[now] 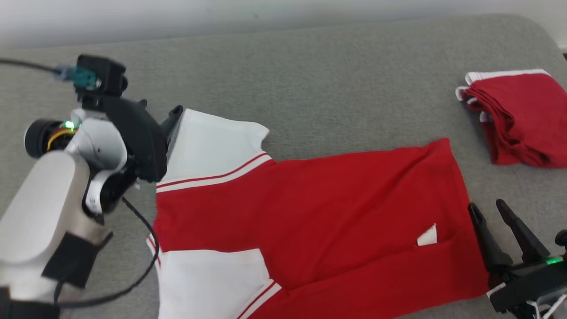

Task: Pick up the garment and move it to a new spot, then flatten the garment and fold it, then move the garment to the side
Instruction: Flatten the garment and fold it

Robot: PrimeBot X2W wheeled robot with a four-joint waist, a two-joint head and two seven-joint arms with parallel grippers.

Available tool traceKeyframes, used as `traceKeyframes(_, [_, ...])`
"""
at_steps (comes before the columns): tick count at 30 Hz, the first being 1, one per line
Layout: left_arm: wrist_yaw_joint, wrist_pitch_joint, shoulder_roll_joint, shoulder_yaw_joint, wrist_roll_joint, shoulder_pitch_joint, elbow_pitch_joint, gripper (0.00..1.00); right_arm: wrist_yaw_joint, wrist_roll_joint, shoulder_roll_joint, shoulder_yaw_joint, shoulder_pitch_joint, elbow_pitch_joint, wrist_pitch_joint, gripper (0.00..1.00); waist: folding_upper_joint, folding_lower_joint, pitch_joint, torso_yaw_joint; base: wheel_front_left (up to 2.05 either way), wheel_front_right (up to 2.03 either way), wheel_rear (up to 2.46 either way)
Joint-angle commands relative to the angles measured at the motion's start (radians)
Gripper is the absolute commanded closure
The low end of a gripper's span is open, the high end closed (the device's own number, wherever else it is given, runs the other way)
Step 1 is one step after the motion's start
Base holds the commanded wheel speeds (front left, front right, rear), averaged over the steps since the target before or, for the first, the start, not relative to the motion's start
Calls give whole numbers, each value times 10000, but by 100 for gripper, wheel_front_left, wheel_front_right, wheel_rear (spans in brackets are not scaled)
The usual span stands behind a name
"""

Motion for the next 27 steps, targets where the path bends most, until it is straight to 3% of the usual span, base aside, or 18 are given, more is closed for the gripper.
traceKeyframes(1, [-163,353,-17,-202,209,-579,675,0,-20,30,110,65,-219,46,-3,0,-1,-3,761,-824,0,0,0])
traceKeyframes(9, [-625,1284,192,-947,777,-2424,3502,0,-20,170,379,371,-786,281,-5,0,-1,-3,1207,-1654,0,0,0])
traceKeyframes(15, [-748,1767,234,-1192,814,-2885,4319,1,-20,126,423,420,-923,367,-3,0,-1,-3,1285,-1886,0,0,0])
traceKeyframes(19, [-791,2001,323,-1401,954,-3063,4746,27,-20,108,391,532,-1106,376,-3,0,-1,-3,1329,-1989,0,0,0])
traceKeyframes(20, [-788,2069,311,-1445,952,-3052,4861,51,-20,102,364,592,-1169,368,-5,0,-1,-3,1336,-2002,0,0,0])
traceKeyframes(21, [-800,2192,283,-1491,918,-3041,4963,93,-20,101,323,675,-1242,366,-3,0,-1,-3,1338,-2010,0,0,0])
traceKeyframes(22, [-797,2334,258,-1522,843,-3032,5056,100,-20,141,276,776,-1323,366,-5,0,-1,-3,1335,-2013,0,0,0])
traceKeyframes(27, [-930,2652,214,-1650,597,-3129,5142,100,-20,1429,-211,1846,-2581,580,376,0,-1,-3,1240,-1950,0,0,0])
